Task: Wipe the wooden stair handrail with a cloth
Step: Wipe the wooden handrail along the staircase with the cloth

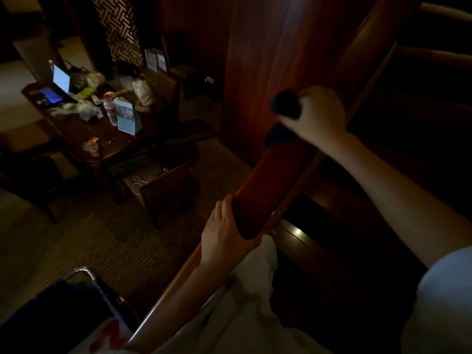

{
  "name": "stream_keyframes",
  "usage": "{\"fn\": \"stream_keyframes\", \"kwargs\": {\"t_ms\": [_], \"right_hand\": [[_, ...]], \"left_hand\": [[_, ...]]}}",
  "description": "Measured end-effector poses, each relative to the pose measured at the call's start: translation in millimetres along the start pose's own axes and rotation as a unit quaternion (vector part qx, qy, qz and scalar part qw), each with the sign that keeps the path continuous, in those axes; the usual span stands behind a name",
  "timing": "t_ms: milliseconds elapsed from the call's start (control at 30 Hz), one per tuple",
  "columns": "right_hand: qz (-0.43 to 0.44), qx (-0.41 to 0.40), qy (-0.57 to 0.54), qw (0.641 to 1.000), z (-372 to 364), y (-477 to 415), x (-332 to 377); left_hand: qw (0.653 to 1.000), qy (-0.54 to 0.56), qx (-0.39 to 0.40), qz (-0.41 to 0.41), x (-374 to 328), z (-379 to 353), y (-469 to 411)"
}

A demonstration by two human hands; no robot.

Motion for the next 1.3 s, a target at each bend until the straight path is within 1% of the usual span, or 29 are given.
{"fn": "stream_keyframes", "kwargs": {"t_ms": [33,67,100,133,167,200,267,300,333,367,400,433,467,500,533,600,633,700,833,900,967,1033,1067,1133,1167,1200,1233,1267,1300], "right_hand": [[-0.025,-0.063,-0.036,0.997,10,-2,-14],[-0.047,-0.093,-0.065,0.992,11,4,-18],[-0.058,-0.102,-0.073,0.990,2,16,-9],[-0.057,-0.095,-0.084,0.990,-14,35,7],[-0.039,-0.076,-0.103,0.991,-33,60,30],[-0.001,-0.056,-0.132,0.990,-50,86,56],[0.097,-0.026,-0.167,0.981,-72,129,91],[0.130,-0.016,-0.167,0.977,-75,136,91],[0.138,-0.014,-0.162,0.977,-72,132,81],[0.118,-0.032,-0.154,0.981,-67,122,65],[0.076,-0.065,-0.153,0.983,-59,111,45],[0.020,-0.119,-0.163,0.979,-49,98,24],[-0.046,-0.178,-0.191,0.964,-39,86,4],[-0.111,-0.228,-0.241,0.937,-31,79,-12],[-0.164,-0.267,-0.304,0.900,-28,75,-20],[-0.231,-0.316,-0.419,0.819,-33,75,-18],[-0.246,-0.331,-0.458,0.787,-39,79,-11],[-0.254,-0.345,-0.520,0.739,-55,95,4],[-0.241,-0.348,-0.583,0.693,-94,126,27],[-0.222,-0.350,-0.610,0.675,-110,143,42],[-0.214,-0.340,-0.623,0.672,-126,164,63],[-0.230,-0.311,-0.628,0.675,-145,192,91],[-0.242,-0.292,-0.618,0.689,-153,208,106],[-0.227,-0.246,-0.604,0.724,-163,237,136],[-0.208,-0.239,-0.586,0.746,-163,246,143],[-0.192,-0.225,-0.565,0.770,-160,248,142],[-0.186,-0.201,-0.555,0.786,-157,243,136],[-0.187,-0.175,-0.553,0.793,-150,235,128],[-0.198,-0.154,-0.557,0.792,-139,224,120]], "left_hand": [[1.000,-0.001,0.001,-0.002,-2,1,0],[1.000,-0.008,0.002,-0.001,-4,1,0],[1.000,-0.017,0.003,0.002,-4,1,-1],[1.000,-0.021,0.006,0.004,-4,1,-2],[1.000,-0.019,0.007,0.004,-4,1,-2],[1.000,-0.015,0.005,-0.003,-5,1,-2],[0.999,-0.013,-0.008,-0.039,-7,1,-1],[0.999,-0.008,-0.014,-0.042,-7,2,0],[1.000,0.000,-0.012,-0.028,-6,2,1],[1.000,0.003,0.003,-0.006,-5,3,1],[0.999,-0.004,0.029,0.017,-3,3,1],[0.998,-0.015,0.052,0.033,-3,2,0],[0.997,-0.020,0.060,0.037,-1,2,-1],[0.998,-0.020,0.058,0.034,-1,3,0],[0.998,-0.020,0.057,0.030,-2,5,0],[0.997,-0.025,0.068,0.032,-3,6,0],[0.996,-0.027,0.074,0.033,-3,5,0],[0.996,-0.030,0.073,0.032,-5,6,1],[0.999,-0.035,0.039,-0.004,2,-1,-1],[0.999,-0.023,0.003,-0.039,6,-4,-2],[0.996,-0.009,-0.043,-0.076,10,-7,1],[0.991,-0.013,-0.078,-0.106,19,-5,15],[0.988,-0.027,-0.094,-0.120,25,-2,27],[0.984,-0.060,-0.103,-0.134,42,-1,55],[0.984,-0.067,-0.100,-0.133,52,-1,68],[0.987,-0.063,-0.090,-0.117,61,-4,76],[0.992,-0.050,-0.073,-0.088,71,-7,82],[0.996,-0.034,-0.058,-0.054,81,-11,87],[0.998,-0.025,-0.051,-0.029,88,-12,92]]}}
Point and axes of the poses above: each hand's wrist, its own y-axis away from the middle knuckle, its own z-axis out of the back of the hand, x = y × z, the point moved 5 cm from there along -y, towards the middle knuckle, and after that the axes turned 9 degrees about -y, right-handed, at the moved point
